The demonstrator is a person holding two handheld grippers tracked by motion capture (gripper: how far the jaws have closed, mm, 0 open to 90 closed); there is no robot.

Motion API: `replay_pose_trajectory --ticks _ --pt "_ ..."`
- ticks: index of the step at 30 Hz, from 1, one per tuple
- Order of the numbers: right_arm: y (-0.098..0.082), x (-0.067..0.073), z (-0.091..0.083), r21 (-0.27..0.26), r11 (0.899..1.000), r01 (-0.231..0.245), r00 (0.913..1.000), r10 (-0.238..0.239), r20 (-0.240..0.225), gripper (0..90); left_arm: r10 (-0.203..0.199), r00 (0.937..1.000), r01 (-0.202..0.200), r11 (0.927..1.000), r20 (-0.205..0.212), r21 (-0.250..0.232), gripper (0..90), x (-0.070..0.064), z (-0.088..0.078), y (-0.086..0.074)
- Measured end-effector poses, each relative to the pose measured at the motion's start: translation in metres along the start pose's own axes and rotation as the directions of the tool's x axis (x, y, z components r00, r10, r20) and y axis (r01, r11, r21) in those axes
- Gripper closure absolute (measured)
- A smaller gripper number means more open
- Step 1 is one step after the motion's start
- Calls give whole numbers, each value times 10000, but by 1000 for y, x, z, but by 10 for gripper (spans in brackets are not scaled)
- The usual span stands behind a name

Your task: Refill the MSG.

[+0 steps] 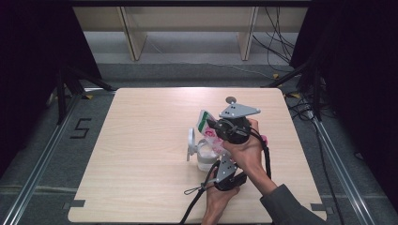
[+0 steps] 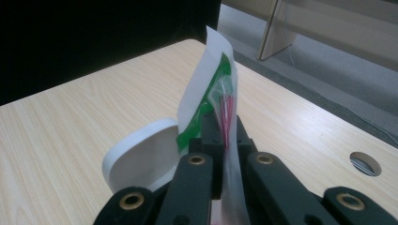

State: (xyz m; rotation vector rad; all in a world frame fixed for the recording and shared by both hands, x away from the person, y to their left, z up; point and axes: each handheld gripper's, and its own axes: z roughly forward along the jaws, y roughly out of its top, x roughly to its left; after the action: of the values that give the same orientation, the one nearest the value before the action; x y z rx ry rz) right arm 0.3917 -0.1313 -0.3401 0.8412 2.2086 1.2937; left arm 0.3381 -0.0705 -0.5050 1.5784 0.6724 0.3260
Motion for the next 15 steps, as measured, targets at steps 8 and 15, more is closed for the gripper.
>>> replay_pose_trajectory --ticks 8,15 --pt "-1 1 1 121 9999 -75 9999 75 -70 900 -54 10000 54 10000 -17 -59 734 0 0 -1" --pt "-2 2 4 36 10000 -52 10000 52 -55 900 -53 10000 52 10000 -30 -24 734 0 0 -1"
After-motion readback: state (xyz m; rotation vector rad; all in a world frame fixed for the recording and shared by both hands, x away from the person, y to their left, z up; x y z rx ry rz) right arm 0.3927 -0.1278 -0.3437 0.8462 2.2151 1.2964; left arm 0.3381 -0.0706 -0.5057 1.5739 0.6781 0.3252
